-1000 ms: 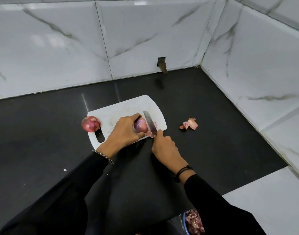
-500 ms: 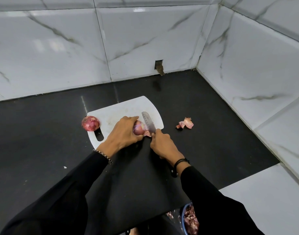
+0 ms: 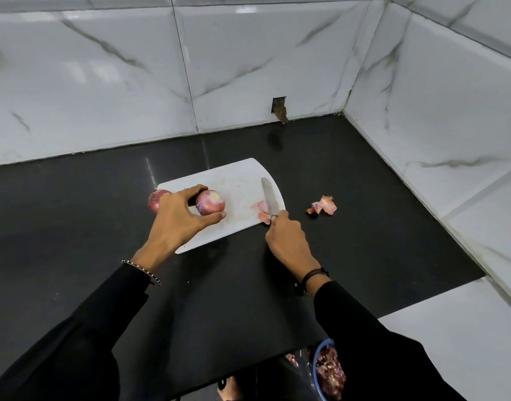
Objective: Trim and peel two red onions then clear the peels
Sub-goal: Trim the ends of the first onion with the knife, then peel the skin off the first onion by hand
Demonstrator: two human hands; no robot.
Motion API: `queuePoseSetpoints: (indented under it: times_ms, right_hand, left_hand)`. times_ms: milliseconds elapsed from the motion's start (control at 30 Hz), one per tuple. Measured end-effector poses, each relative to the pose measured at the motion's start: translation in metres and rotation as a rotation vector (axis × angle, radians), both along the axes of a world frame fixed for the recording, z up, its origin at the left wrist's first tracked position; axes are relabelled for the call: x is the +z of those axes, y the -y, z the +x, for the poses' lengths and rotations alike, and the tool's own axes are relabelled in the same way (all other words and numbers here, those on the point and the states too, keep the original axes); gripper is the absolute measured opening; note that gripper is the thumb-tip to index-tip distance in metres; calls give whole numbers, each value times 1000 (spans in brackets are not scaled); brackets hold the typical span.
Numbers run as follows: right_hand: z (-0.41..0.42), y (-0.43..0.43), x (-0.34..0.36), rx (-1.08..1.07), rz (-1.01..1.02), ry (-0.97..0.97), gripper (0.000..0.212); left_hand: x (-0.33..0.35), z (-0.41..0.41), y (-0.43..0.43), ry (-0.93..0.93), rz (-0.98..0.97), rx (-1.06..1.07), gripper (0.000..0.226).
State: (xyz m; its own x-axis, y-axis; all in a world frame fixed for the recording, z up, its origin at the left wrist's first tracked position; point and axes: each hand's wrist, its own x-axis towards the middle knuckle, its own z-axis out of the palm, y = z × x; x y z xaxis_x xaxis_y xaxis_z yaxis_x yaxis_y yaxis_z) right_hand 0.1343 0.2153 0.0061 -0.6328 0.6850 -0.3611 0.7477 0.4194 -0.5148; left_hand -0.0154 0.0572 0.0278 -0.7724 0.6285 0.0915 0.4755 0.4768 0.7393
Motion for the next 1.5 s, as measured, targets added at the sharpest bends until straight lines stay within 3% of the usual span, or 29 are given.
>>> queuePoseSetpoints:
  times_ms: [100,200,433,600,833,1033,1267,1400,1500]
  right_hand:
    - [4,8,3,-24,76,-79,28]
    - [5,18,3,54,98,-67,36]
    - [10,39,-3,222,65,-23,29]
    - [29,20,-4,97,84,7,27]
    - [57,-17,-5,-117,125,-44,20]
    - [41,-20,-8,19,207,-82,32]
    - [18,-15,-9,144,244,-141,31]
    - [17,-22,-8,247,368,-128,38]
    - [18,-26,-10,312,333,-157,40]
  left_hand:
    - [-4,2,3,25,5,10,48]
    - [-8,5,2,52,17,11,44]
    - [-14,11,-6,66,52,2,46]
    - [-17,16,-8,90,57,8,55]
    - [-14,27,-20,137,42,-21,44]
    - [-14,37,-41,157,20,22,62]
    - [-14,41,-48,158,-30,15,84]
    - [-9,46,-50,105,-38,-38,78]
    - [-8,50,-53,77,-31,-79,71]
